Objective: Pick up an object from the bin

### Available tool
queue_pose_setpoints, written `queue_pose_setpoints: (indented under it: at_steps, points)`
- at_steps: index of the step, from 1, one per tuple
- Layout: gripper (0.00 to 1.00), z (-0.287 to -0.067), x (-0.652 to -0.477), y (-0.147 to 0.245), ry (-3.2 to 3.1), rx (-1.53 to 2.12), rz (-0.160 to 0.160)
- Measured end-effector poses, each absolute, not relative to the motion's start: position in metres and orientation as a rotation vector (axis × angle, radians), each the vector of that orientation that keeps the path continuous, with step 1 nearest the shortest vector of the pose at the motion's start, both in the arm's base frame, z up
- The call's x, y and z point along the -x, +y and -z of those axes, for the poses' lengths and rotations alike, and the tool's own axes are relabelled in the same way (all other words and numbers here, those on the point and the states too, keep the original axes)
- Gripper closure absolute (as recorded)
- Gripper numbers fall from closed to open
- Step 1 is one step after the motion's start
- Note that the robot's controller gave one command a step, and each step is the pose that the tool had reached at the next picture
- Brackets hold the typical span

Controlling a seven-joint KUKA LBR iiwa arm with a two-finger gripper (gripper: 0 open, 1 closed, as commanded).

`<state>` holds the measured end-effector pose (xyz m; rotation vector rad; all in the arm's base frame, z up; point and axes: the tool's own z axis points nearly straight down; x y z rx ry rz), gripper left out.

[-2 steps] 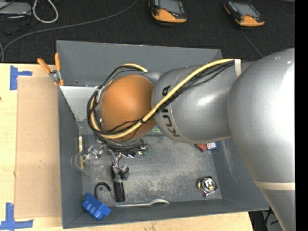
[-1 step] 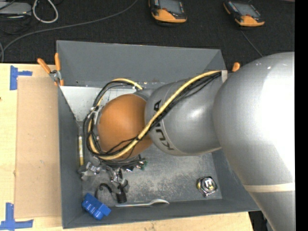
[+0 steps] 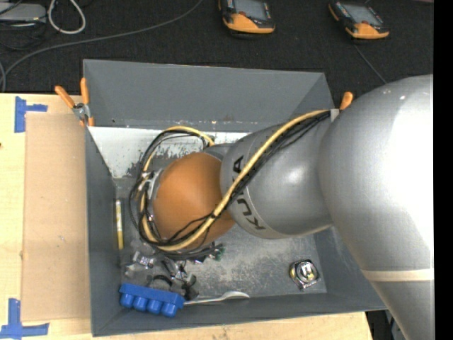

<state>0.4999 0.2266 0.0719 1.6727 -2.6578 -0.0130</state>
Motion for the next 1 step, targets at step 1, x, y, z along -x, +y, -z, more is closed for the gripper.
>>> queue_pose_setpoints:
  at_steps: [1]
  points:
    - [1.0, -0.0699, -0.507, 0.2142, -2.46, -1.951, 0.016]
